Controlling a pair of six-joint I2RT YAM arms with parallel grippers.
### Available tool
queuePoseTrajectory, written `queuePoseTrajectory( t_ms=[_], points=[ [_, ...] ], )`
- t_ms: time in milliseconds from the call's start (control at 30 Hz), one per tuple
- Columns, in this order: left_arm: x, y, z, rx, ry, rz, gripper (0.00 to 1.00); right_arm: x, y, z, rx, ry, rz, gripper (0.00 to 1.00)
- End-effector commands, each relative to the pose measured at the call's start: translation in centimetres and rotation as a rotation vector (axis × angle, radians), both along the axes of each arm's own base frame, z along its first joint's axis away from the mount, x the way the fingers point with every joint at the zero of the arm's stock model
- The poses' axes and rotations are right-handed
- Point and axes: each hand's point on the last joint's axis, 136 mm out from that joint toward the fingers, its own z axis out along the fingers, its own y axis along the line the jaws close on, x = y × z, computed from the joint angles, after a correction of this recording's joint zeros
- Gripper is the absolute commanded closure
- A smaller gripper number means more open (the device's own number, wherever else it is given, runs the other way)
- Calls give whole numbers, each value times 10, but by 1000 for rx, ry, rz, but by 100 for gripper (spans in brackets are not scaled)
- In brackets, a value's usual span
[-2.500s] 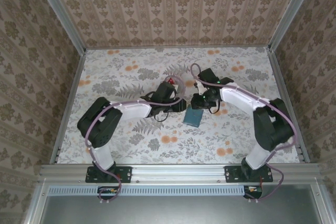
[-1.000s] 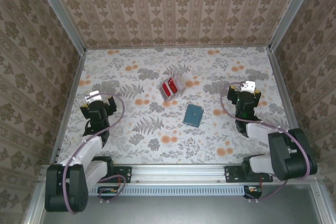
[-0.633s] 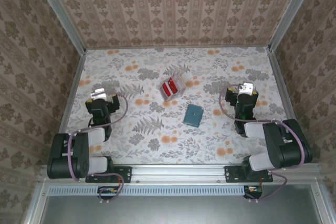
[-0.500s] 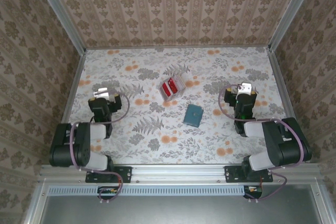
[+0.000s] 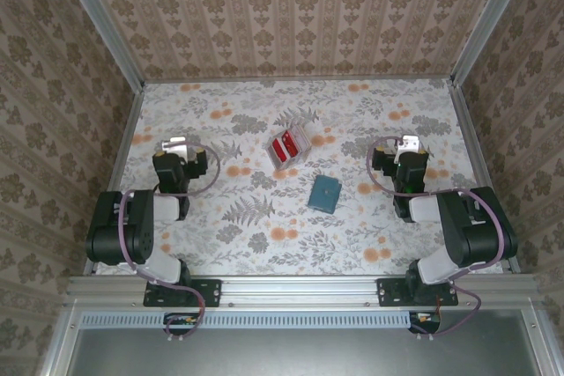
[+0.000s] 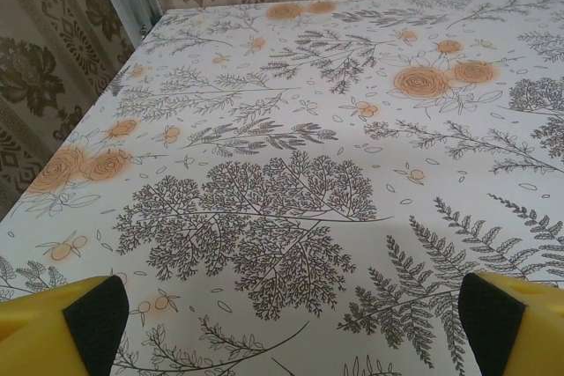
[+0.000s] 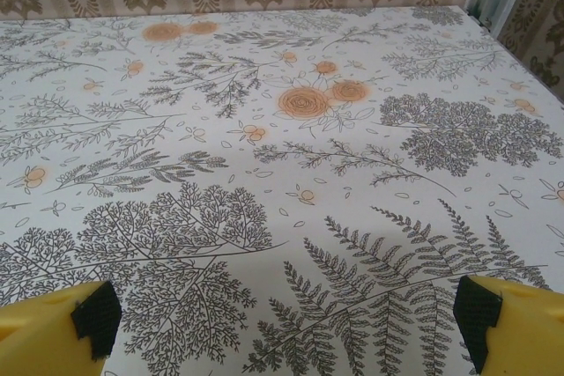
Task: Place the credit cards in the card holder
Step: Reset both arms
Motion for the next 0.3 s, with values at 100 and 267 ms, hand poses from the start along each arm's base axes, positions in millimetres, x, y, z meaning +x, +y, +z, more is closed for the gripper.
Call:
queuePoseTrajectory(
  t_ms=[100, 267],
  points=[
    [3, -2, 2, 22, -1, -16, 0, 7, 3, 8, 10, -22, 20, 0],
    [3, -4, 3, 21, -3, -22, 0, 7, 3, 8, 10, -22, 19, 0]
  ],
)
